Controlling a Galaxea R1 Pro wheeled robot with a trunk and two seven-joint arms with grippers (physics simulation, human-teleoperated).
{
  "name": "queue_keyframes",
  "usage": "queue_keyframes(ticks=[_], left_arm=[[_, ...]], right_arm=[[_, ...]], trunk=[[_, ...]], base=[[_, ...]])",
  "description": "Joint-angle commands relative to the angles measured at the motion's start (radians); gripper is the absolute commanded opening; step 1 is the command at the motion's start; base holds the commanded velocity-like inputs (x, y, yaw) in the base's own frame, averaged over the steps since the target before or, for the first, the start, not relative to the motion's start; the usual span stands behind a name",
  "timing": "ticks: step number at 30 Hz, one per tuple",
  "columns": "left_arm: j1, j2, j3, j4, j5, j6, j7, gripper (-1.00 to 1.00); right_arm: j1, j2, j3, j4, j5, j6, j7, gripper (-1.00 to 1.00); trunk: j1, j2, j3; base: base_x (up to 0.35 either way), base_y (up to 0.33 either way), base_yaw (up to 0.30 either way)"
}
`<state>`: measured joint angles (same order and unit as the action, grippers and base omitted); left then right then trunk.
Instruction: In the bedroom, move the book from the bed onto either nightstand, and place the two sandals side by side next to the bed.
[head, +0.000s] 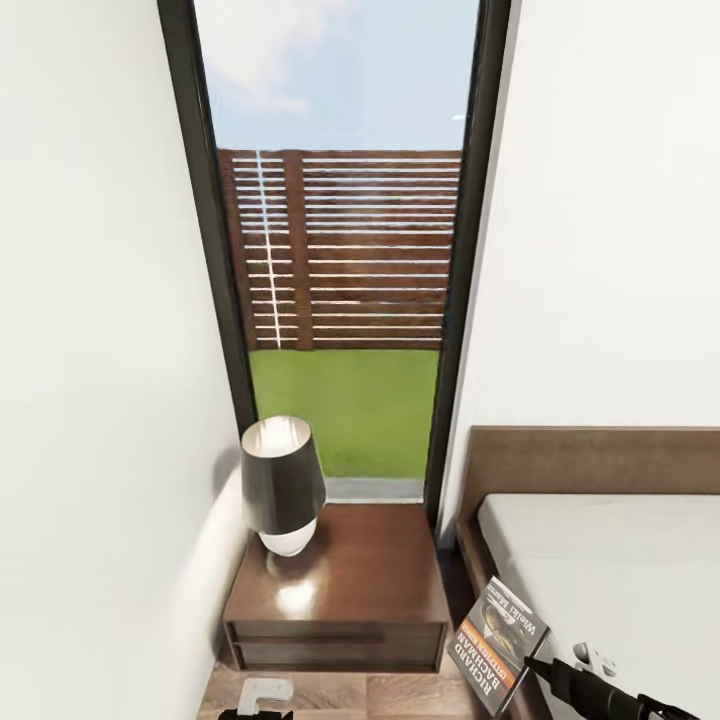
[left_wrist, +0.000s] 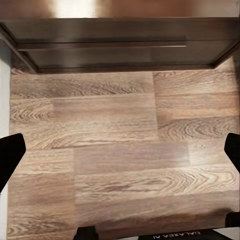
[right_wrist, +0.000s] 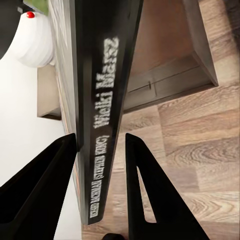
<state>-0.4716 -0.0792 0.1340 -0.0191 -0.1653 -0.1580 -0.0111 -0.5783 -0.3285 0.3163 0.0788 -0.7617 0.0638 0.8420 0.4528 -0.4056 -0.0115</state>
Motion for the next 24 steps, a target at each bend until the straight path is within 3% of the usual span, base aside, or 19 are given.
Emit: queue_keyframes(ticks=[1,8,18,24], left_arm=[[-0.001,0.0,0.009,0.001,-0.01,-0.003,-0.001,1.0],[-0.001,0.0,0.009,0.001,-0.01,-0.004,-0.001,1.0],[-0.001,0.001,0.009,0.001,-0.01,-0.003,-0.001,1.0],[-0.001,0.001,0.009,0.001,-0.009,-0.003,-0.001,1.0]], right_arm=[[-0.002,0.0,0.001,0.003,-0.011,0.007,0.005,-1.0],[-0.002,0.0,0.001,0.003,-0.011,0.007,0.005,-1.0],[-0.002,0.0,0.001,0.003,-0.011,0.007,0.005,-1.0],[-0.002,0.0,0.001,0.003,-0.011,0.007,0.005,-1.0]], trunk=[[0.001,-0.001,-0.001],[0.001,-0.001,-0.001],[0.001,-0.001,-0.001],[0.001,-0.001,-0.001]], base=[[0.291,0.0,0.0],[0.28,0.0,0.0],[0.049,0.0,0.0],[0.266,0.0,0.0]])
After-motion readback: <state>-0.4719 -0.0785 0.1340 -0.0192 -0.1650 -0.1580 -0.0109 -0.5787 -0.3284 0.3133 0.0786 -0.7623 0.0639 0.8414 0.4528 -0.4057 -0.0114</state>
